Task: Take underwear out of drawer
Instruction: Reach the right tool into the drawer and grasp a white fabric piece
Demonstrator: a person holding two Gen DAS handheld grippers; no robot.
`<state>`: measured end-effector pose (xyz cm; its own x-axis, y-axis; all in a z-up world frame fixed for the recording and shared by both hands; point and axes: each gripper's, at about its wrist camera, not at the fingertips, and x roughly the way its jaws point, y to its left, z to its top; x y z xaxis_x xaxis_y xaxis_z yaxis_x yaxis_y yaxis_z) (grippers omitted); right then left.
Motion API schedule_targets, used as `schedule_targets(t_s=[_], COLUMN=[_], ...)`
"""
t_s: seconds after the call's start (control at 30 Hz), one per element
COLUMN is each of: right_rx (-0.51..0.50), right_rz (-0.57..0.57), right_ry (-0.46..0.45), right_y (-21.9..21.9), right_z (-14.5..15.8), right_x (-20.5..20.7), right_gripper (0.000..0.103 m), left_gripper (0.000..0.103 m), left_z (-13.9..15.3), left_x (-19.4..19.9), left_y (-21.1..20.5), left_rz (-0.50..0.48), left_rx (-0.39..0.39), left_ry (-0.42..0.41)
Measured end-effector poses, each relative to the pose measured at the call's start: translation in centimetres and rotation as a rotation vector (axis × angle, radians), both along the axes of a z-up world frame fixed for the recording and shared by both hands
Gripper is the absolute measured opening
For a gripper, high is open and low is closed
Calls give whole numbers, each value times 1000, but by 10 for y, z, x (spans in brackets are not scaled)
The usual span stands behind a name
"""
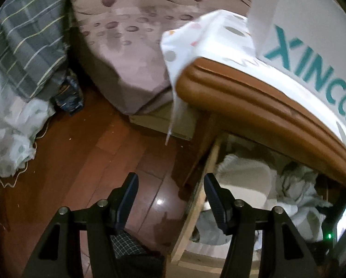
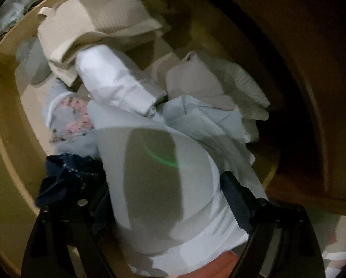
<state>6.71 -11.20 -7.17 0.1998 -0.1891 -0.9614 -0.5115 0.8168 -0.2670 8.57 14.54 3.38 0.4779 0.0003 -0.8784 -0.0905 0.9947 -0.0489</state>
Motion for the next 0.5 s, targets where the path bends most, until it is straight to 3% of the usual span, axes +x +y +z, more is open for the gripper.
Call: schedule_targets(t_s=[0.1, 0.27, 0.5], right_rx=[20, 63, 142], right_rz=[-16, -36, -83], right_ry=[-4, 2, -5], right_y=[-5, -15, -32], right_z=[-3, 5, 27], right_x=[1, -3, -19], right_gripper=[64, 26, 17], left_gripper=[60, 60, 60], left_z=[-6, -15, -26], left_x=[1, -1, 0], left_y=[-10, -25, -46], left_rz=[-44, -130, -214], left_rx=[-23, -99, -195], left_ry=[25, 60, 120])
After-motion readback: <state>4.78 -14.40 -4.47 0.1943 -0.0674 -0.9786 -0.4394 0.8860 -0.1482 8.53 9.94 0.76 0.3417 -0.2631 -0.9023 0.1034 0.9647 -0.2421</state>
